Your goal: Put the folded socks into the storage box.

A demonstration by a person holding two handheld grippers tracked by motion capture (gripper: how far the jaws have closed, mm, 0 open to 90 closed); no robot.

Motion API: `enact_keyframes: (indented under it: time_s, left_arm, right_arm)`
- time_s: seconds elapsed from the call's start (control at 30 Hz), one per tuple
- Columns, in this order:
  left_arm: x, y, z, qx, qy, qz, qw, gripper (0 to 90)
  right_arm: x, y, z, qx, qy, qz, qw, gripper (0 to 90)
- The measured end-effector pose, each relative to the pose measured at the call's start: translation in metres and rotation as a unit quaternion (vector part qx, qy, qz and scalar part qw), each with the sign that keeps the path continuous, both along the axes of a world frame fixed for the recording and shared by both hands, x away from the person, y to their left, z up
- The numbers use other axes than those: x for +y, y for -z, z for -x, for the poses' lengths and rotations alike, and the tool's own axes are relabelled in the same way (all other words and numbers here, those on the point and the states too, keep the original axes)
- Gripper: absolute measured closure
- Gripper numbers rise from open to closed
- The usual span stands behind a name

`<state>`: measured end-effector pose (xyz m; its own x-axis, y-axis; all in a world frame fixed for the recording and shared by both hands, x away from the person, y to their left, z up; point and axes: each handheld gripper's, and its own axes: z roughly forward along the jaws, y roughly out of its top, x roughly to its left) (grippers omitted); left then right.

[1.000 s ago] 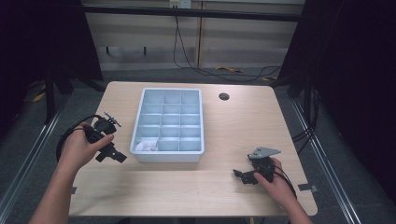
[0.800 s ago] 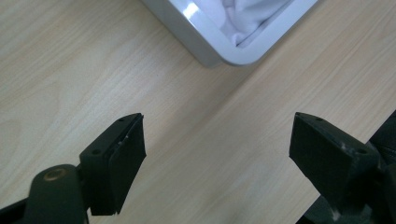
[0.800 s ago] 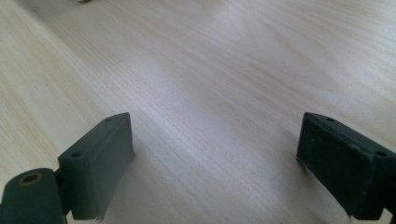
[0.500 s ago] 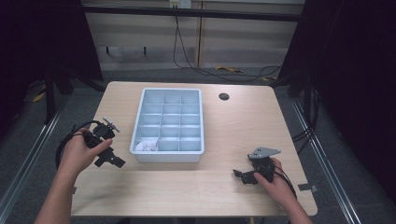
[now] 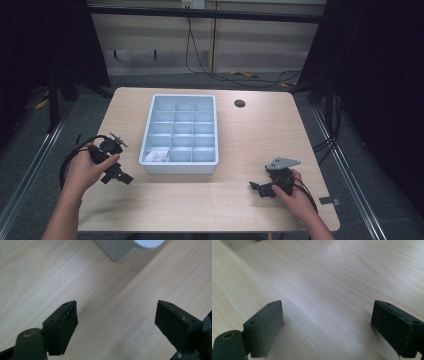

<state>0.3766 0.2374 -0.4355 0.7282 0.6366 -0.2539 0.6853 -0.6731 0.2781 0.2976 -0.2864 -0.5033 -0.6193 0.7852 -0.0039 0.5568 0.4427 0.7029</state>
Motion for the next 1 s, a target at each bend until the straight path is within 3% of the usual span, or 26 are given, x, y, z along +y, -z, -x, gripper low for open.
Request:
enact_keyframes:
  time_s: [0.23,0.33,0.47,0.7,1.0]
  left_arm:
    - [0.004,0.005,0.002,0.001,0.003,0.001,1.0,18.4]
    - [0.003,0.007,0.003,-0.005,-0.001,-0.014,0.9999,18.3]
    - [0.004,0.011,0.005,-0.002,0.005,-0.002,1.0,18.3]
    - [0.006,0.017,0.008,-0.008,0.007,-0.013,0.9999,18.3]
    - [0.004,0.015,0.012,-0.013,0.013,-0.009,0.9998,18.3]
  right_arm:
    - [0.0,0.0,0.0,0.0,0.0,0.0,1.0,10.0]
    - [0.0,0.0,0.0,0.0,0.0,0.0,1.0,10.0]
    - [0.0,0.0,0.0,0.0,0.0,0.0,1.0,10.0]
    - [0.0,0.0,0.0,0.001,-0.001,0.0,1.0,10.0]
    - [0.0,0.0,0.0,0.0,-0.002,0.0,1.0,10.0]
